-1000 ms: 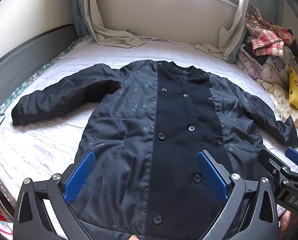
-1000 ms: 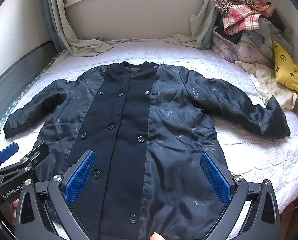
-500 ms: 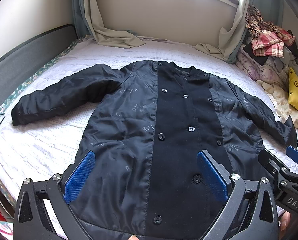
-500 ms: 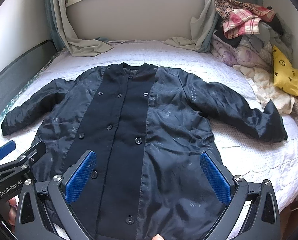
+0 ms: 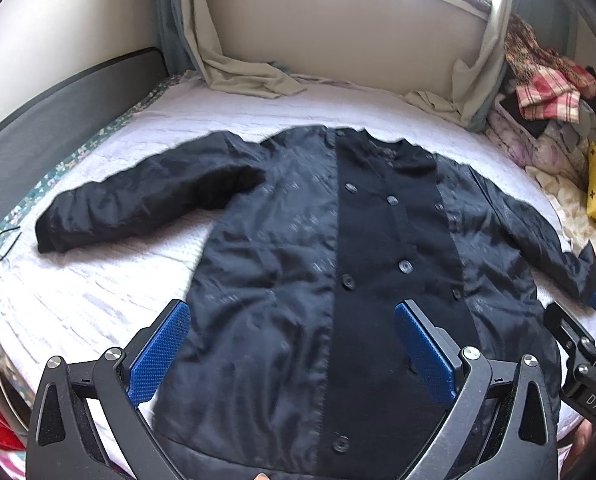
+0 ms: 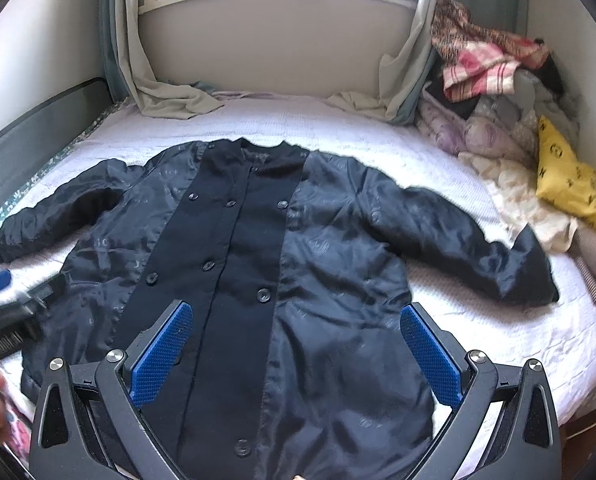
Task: Fold large clothes
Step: 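Grasp the cuff of the jacket sleeve with the left tool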
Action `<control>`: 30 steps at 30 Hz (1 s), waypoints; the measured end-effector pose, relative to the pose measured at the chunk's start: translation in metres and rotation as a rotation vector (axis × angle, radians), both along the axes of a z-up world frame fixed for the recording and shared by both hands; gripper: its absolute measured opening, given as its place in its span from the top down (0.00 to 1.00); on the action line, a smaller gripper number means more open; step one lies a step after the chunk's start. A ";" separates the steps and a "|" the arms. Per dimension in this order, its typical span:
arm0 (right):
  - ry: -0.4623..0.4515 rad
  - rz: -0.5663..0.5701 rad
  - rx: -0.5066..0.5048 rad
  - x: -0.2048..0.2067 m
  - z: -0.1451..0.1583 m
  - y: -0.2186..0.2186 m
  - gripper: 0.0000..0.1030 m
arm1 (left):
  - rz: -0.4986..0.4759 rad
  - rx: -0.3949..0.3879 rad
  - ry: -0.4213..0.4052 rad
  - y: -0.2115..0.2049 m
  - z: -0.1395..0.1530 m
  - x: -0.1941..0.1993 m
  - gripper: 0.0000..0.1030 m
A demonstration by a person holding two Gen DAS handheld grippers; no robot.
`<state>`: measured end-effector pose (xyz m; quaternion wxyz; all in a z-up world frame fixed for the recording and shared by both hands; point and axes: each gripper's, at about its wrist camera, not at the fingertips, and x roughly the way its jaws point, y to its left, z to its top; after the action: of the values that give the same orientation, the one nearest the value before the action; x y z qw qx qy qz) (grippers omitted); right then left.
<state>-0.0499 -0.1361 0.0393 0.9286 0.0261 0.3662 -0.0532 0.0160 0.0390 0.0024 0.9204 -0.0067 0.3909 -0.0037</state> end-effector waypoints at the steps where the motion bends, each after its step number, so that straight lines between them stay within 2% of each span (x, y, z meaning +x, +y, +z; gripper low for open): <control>1: -0.006 0.001 -0.013 0.001 0.002 0.000 0.00 | 0.016 0.003 -0.009 0.007 0.005 0.004 0.00; 4: -0.018 0.017 -0.022 0.006 0.013 -0.001 0.00 | 0.082 -0.019 -0.037 0.040 0.023 0.018 0.00; 8: -0.057 0.083 0.001 0.025 0.044 0.000 0.00 | 0.162 -0.072 -0.057 0.089 0.041 0.047 0.00; 11: -0.096 0.152 0.001 0.048 0.067 0.005 0.00 | 0.237 -0.105 -0.044 0.130 0.042 0.073 0.00; 13: -0.118 0.173 -0.007 0.063 0.070 0.008 0.00 | 0.279 -0.127 -0.034 0.152 0.038 0.086 0.00; 16: -0.132 0.189 -0.021 0.081 0.056 0.010 0.00 | 0.314 -0.155 -0.016 0.181 0.022 0.100 0.01; 18: -0.079 0.208 -0.016 0.092 0.036 0.009 0.00 | 0.358 -0.163 0.012 0.202 0.002 0.105 0.03; 19: -0.042 0.217 -0.010 0.100 0.025 0.008 0.00 | 0.384 -0.189 0.044 0.214 -0.007 0.107 0.07; 22: 0.001 0.209 0.050 0.113 0.007 0.000 0.00 | 0.436 -0.282 0.075 0.245 -0.020 0.114 0.09; 24: 0.033 0.204 0.098 0.123 -0.003 -0.006 0.00 | 0.493 -0.262 0.093 0.260 -0.026 0.118 0.10; 26: 0.046 0.200 0.107 0.130 -0.010 -0.010 0.00 | 0.538 -0.282 0.125 0.275 -0.037 0.122 0.16; 30: 0.053 0.195 0.087 0.139 -0.013 -0.012 0.00 | 0.595 -0.413 0.223 0.300 -0.070 0.129 0.34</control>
<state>0.0889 -0.1481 0.0259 0.9173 0.0292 0.3936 0.0525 0.1448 0.3392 -0.0674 0.8123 -0.3057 0.4606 0.1859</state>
